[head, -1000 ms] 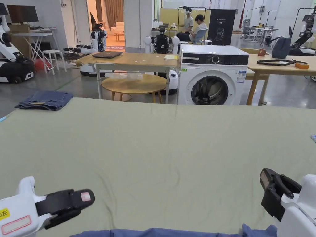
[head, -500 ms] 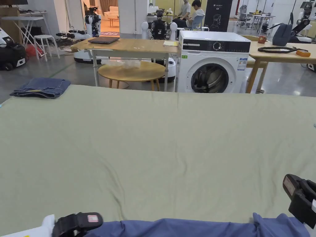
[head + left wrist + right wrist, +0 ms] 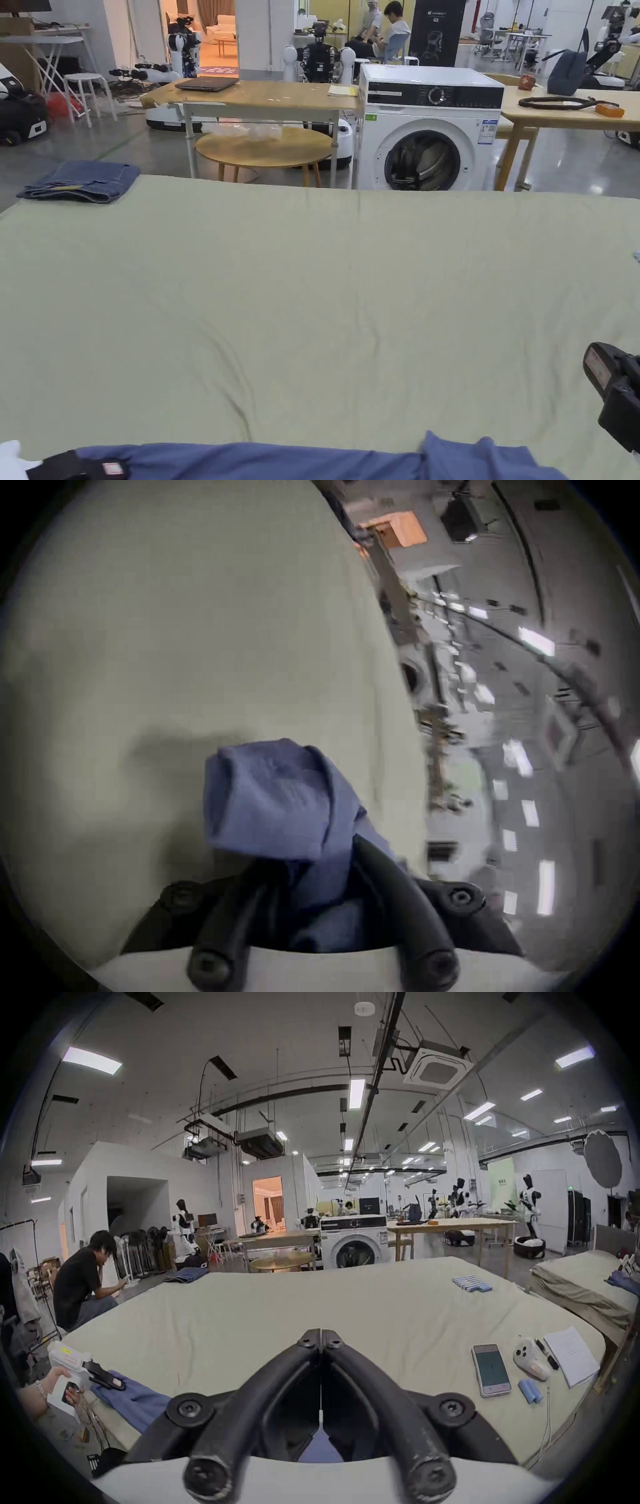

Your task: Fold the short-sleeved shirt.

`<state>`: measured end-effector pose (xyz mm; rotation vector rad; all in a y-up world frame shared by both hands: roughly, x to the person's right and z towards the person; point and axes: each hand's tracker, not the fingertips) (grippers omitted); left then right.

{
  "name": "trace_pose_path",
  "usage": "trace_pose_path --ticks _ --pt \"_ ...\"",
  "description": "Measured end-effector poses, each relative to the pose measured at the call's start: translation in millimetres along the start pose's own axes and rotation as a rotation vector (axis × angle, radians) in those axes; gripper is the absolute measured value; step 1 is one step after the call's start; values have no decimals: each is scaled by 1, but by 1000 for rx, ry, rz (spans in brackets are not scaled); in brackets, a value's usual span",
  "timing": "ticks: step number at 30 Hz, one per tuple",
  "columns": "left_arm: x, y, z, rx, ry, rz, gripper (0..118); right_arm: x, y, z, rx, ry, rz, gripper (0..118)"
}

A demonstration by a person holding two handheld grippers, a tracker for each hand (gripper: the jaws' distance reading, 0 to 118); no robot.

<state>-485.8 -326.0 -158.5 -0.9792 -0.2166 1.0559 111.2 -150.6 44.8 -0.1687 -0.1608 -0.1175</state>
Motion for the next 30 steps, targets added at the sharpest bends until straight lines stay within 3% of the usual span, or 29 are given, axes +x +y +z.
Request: trace_pose_path --ticks 2,7,9,13,14,15,16,18,20,21,23,25,26,28,30 --pt "28 -14 16 -5 166 -194 2 -3 -1 -2 -2 17 -22 0" --pt "124 -74 8 13 43 -493 2 -14 -2 -7 -2 66 -19 0" --pt "148 -93 -17 -31 -10 -517 2 -16 -2 -6 1 86 -13 0" --pt "169 -146 -98 -113 98 -720 5 -15 -3 2 25 80 11 0" --pt "167 -154 -112 -150 91 -722 20 -13 -4 4 29 71 13 0" --pt "162 -155 -125 -232 45 -687 52 -11 -4 6 35 54 14 0" --pt "159 -157 -130 -299 -49 -544 91 -5 -5 9 36 46 7 0" --pt "160 -155 -115 -237 -216 -397 96 1 -5 13 33 46 -7 0" --pt "173 -148 -83 -55 -251 -472 92 8 -6 16 38 36 -11 0" --pt "178 -149 -70 56 -201 -522 77 9 -6 16 40 34 -13 0" --pt "179 -155 -66 240 38 -686 0 13 -8 15 41 33 -28 0" --pt "174 -184 -89 300 321 -936 0 16 -10 14 39 39 -48 0" --pt "166 -196 -104 198 322 -992 0 17 -11 14 38 42 -51 0" --pt "153 -222 -124 -37 175 -912 0 17 -13 14 35 43 -54 0" --pt "151 -263 -150 -154 98 -911 0 18 -15 15 31 45 -59 0"
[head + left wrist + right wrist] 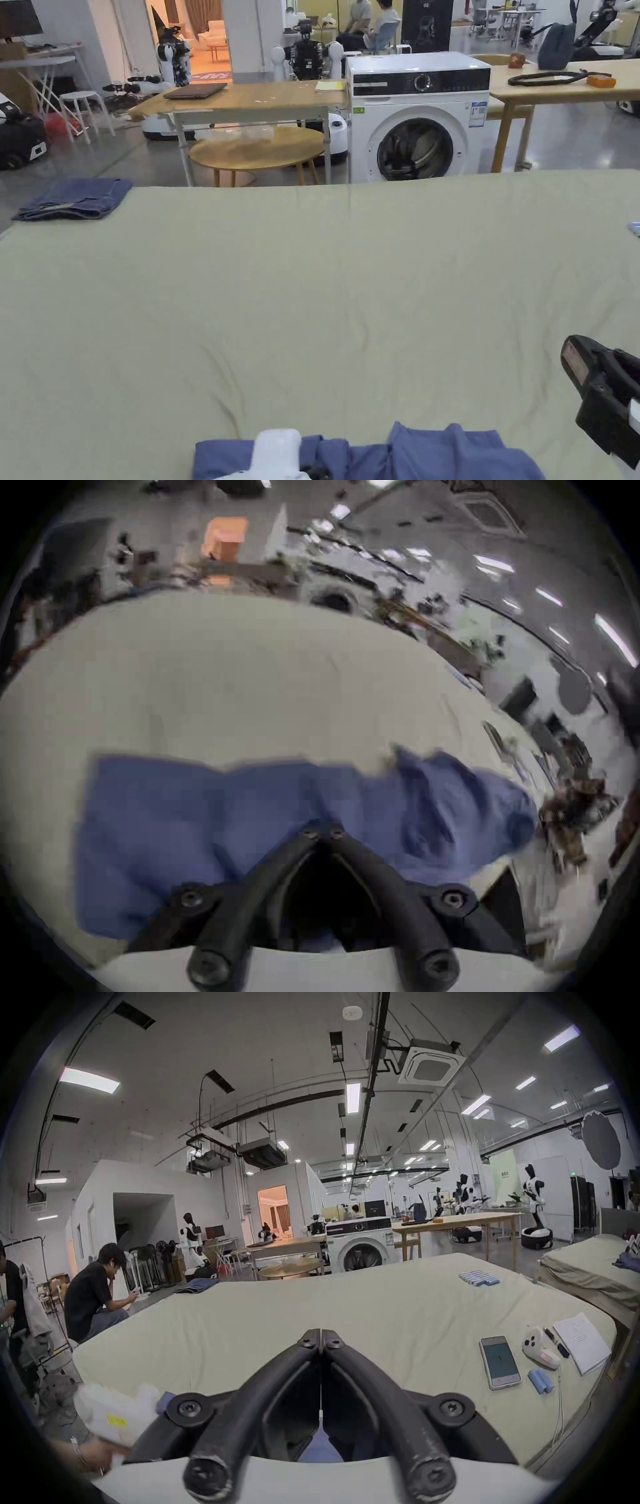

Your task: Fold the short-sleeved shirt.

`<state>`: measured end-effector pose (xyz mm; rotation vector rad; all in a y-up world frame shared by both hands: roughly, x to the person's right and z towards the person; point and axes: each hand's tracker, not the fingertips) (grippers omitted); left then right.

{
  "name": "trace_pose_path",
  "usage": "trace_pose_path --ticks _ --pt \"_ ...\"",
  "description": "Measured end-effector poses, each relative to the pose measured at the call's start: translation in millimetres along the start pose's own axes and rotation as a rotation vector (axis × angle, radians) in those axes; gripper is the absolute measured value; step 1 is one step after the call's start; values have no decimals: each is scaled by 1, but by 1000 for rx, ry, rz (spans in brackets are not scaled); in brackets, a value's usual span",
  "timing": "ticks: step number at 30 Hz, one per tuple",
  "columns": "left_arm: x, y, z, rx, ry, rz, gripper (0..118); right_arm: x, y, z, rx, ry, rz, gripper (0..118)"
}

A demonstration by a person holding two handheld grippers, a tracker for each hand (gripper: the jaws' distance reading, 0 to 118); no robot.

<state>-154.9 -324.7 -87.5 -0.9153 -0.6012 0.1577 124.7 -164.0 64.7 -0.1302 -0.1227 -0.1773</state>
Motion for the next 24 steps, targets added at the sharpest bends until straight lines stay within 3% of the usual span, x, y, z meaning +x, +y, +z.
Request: trace_pose_path --ticks 2,3,5,6,9,11,12,14,15,17,19,21,22,23,24 --pt "19 -13 -14 -22 68 -117 0 1 0 2 -3 -2 2 0" --pt "25 -11 -13 1 53 -103 0 2 0 3 -2 -6 4 0" --pt "17 3 4 16 -67 -4 0 3 1 6 1 -8 10 0" --pt "10 10 18 54 -205 40 0 3 2 6 2 -10 12 0" --pt "-23 38 68 205 -269 90 0 4 4 3 10 -18 2 0" --pt "-64 50 91 237 -369 209 0 3 5 1 12 -18 -12 0" --pt "-91 51 99 228 -433 290 17 2 5 1 11 -16 -14 0" --pt "-141 45 102 165 -463 419 103 0 4 0 8 -15 -9 0" --pt "-165 40 102 109 -421 483 118 -1 3 0 4 -11 -3 0" --pt "-199 25 99 52 -362 585 118 -3 3 0 2 -10 8 0" --pt "-193 13 88 -15 -343 662 118 -5 3 0 -2 -10 10 0" --pt "-184 4 72 24 -488 725 118 -5 3 -1 -7 -10 6 0" --pt "-198 6 63 76 -577 729 112 -5 3 -1 -8 -9 6 0" --pt "-209 9 49 63 -641 764 90 -6 3 -1 -8 -10 6 0" --pt "-205 8 34 22 -682 831 49 -6 4 0 -7 -10 6 0"
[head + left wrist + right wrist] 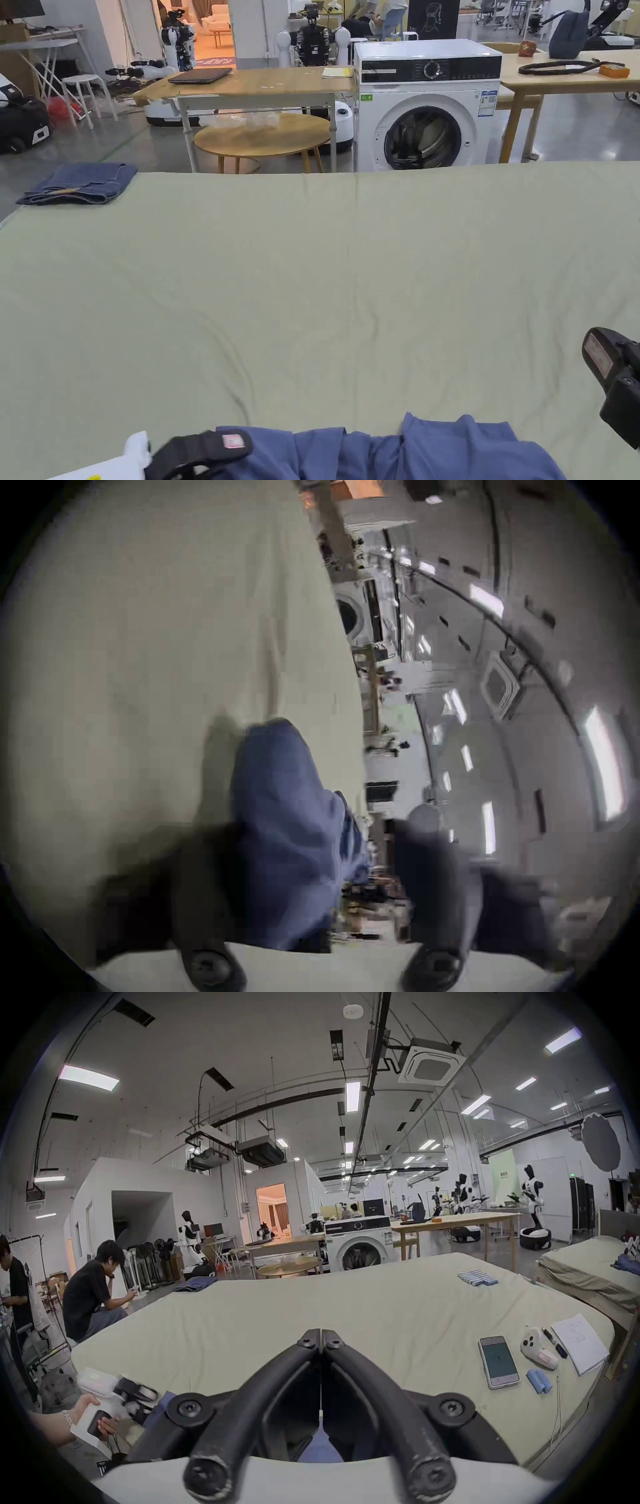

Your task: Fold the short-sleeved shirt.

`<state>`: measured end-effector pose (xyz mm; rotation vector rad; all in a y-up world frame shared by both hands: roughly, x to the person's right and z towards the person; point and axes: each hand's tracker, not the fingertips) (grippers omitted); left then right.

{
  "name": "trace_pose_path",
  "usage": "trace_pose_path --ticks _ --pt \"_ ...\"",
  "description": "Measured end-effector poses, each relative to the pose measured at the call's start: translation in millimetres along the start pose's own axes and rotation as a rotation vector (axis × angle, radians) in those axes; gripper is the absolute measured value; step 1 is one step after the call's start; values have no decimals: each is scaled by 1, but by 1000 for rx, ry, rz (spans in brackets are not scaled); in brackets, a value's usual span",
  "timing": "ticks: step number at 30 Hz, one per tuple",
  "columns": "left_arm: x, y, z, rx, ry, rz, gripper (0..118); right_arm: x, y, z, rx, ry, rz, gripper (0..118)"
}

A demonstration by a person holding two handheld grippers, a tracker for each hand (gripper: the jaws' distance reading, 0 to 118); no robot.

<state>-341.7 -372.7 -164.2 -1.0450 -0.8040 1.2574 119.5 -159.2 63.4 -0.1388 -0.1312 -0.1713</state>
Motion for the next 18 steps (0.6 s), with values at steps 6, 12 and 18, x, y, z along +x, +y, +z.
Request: trace_pose_path --ticks 6,12,18 --pt "1 -8 14 79 109 8 8 3 10 9 22 -10 21 0" --pt "64 -19 101 296 453 -183 8 7 14 7 33 0 2 0" --pt "157 -65 -7 89 408 -556 8 2 13 8 28 35 1 0"
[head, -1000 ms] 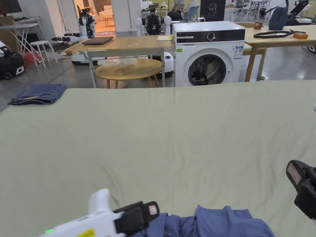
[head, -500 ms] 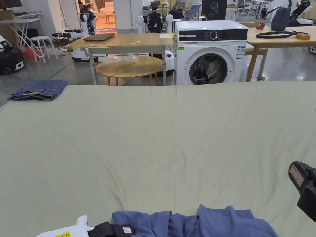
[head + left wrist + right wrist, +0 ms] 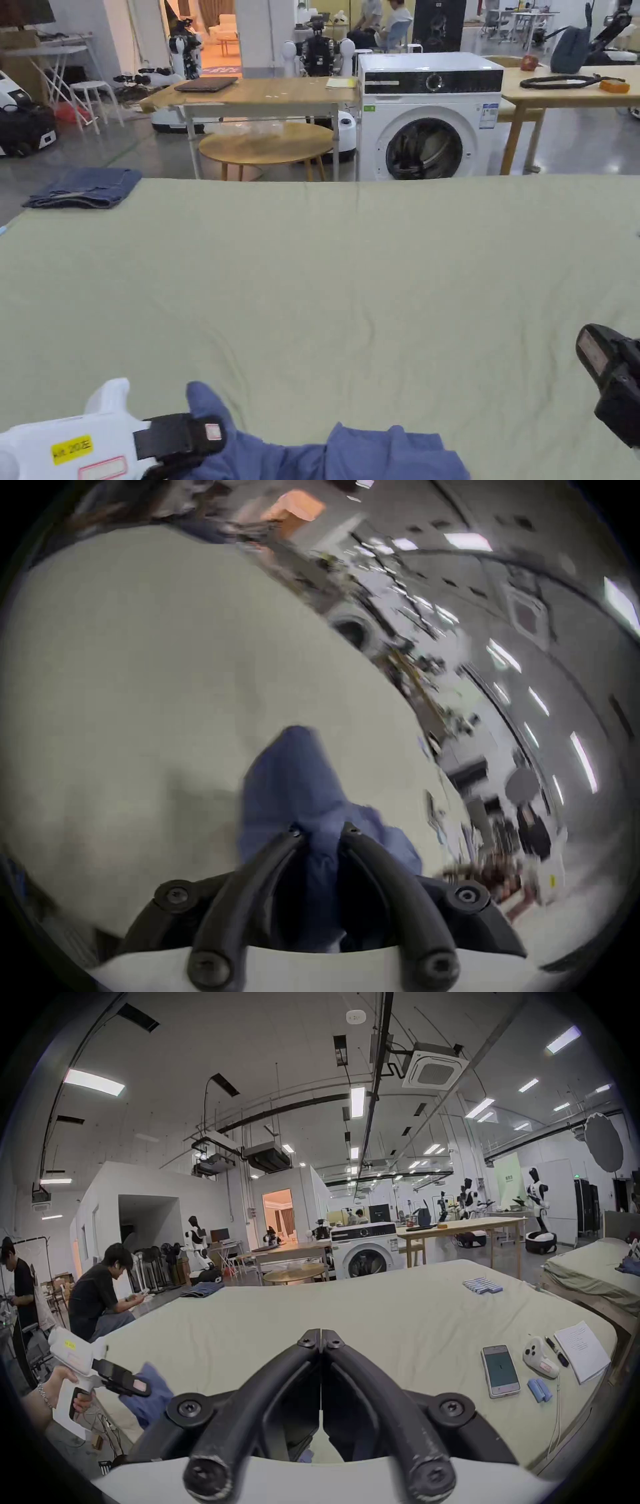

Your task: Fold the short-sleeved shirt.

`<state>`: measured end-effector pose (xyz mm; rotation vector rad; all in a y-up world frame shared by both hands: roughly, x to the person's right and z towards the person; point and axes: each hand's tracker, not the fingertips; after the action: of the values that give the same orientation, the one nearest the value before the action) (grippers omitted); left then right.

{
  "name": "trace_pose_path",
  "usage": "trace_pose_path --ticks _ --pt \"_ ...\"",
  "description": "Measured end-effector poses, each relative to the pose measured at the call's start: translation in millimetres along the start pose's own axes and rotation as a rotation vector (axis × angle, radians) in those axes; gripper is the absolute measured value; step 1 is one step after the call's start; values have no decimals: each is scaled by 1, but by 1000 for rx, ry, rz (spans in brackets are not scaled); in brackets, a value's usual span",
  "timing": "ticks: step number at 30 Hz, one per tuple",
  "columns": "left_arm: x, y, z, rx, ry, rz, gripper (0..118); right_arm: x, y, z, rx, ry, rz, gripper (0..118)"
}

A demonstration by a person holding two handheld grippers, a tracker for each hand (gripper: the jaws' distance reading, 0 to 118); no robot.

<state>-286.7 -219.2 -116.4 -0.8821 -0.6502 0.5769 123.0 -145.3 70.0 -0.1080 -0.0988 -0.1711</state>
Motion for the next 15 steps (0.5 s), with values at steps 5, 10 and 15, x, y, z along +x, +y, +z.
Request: trace_pose_path --ticks 5,10,15 --pt "82 -29 -116 -241 -171 -229 8 12 2 14 24 -16 -17 0" --pt "94 -77 -200 -442 37 -363 50 32 -2 30 31 -82 -49 0" --pt "119 -40 -117 -45 -121 -363 52 45 -5 35 28 -111 -42 0"
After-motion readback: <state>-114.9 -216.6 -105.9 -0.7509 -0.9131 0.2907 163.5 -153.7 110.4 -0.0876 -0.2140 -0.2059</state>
